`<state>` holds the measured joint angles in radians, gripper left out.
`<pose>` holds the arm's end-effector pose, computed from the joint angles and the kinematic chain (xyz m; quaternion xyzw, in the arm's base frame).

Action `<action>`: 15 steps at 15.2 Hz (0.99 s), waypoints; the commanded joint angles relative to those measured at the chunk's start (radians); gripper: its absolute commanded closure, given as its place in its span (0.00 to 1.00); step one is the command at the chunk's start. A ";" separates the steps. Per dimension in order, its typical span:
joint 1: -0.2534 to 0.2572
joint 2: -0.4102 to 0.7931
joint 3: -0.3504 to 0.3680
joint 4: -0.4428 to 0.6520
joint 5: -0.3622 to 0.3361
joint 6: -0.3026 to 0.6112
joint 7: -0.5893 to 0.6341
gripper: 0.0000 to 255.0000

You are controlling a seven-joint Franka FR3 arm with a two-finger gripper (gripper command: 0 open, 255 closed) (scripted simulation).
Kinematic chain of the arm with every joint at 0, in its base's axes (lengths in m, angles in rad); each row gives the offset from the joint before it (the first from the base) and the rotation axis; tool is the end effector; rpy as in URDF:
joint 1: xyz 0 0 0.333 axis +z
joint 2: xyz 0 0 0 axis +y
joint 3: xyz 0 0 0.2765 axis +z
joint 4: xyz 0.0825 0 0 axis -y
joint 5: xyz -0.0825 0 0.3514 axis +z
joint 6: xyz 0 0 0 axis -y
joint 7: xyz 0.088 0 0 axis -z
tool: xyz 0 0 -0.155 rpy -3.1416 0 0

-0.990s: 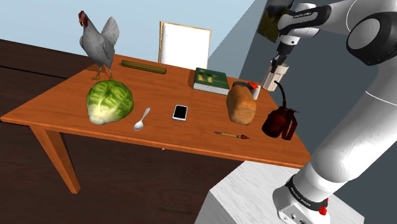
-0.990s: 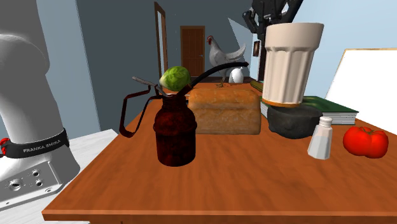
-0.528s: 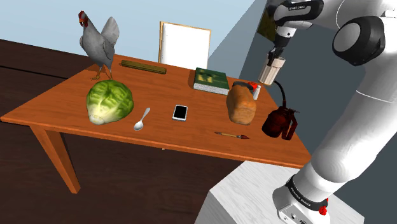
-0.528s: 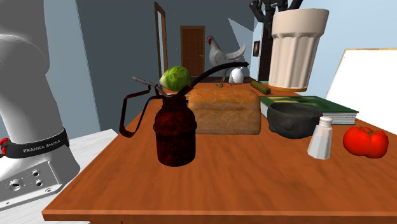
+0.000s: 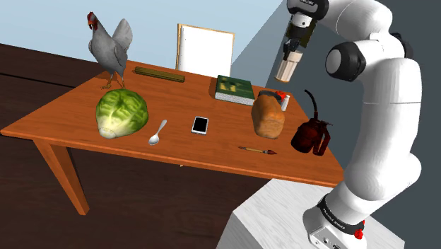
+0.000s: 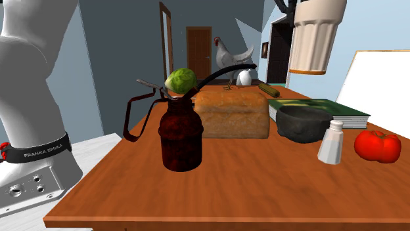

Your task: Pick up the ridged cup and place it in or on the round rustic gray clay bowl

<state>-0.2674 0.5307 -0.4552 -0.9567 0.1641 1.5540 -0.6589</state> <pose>0.5480 -0.3455 0.5136 0.9980 0.0082 0.0247 0.0576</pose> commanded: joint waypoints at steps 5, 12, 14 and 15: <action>-0.024 0.099 0.017 0.129 0.028 -0.032 0.020 1.00; 0.026 0.033 0.009 -0.083 0.006 0.111 0.018 1.00; 0.035 0.023 0.008 -0.128 0.002 0.145 0.018 1.00; 0.039 0.018 0.008 -0.149 0.001 0.161 0.018 1.00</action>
<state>-0.2326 0.5530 -0.4473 -1.0866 0.1662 1.6984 -0.6406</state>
